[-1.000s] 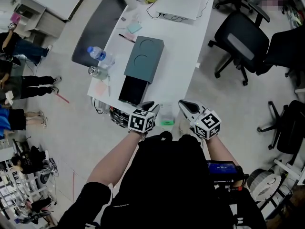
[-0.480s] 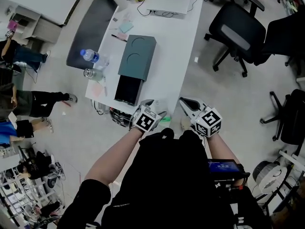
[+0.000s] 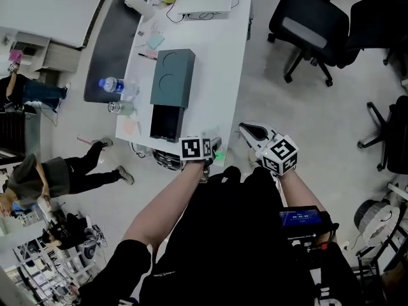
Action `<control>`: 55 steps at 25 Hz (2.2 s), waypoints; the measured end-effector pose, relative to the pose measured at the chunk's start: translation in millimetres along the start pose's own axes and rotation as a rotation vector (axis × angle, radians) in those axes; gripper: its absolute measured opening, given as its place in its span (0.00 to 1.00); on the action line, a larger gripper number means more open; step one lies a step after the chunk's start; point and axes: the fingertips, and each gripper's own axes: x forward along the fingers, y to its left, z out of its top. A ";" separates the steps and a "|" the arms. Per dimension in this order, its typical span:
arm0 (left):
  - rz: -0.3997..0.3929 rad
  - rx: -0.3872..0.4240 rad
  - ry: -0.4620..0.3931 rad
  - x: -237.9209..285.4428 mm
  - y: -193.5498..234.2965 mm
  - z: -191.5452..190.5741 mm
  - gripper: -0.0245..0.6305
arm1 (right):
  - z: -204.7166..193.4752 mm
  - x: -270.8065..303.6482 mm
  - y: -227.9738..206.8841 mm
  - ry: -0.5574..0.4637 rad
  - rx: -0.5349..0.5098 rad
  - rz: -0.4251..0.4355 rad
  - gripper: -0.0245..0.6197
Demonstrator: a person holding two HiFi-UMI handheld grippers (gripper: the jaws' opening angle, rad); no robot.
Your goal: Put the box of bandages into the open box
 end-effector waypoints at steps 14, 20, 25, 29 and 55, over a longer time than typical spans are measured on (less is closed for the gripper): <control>0.153 -0.082 0.063 20.3 -8.2 -7.6 0.54 | 6.7 -29.2 -30.2 -0.020 0.032 -0.012 0.08; 0.111 -0.102 0.056 16.6 -4.1 -7.7 0.53 | 8.7 -23.6 -29.3 -0.009 0.016 0.004 0.08; 0.048 -0.087 0.017 4.4 -5.8 -1.9 0.53 | 11.3 -14.4 -21.2 0.002 -0.004 0.026 0.08; -0.006 -0.063 -0.024 -14.3 -8.8 10.3 0.53 | 13.7 -3.3 -12.7 0.016 -0.018 0.048 0.08; -0.021 -0.037 -0.258 -97.8 110.2 72.5 0.53 | 22.7 69.4 40.7 0.082 -0.091 0.137 0.08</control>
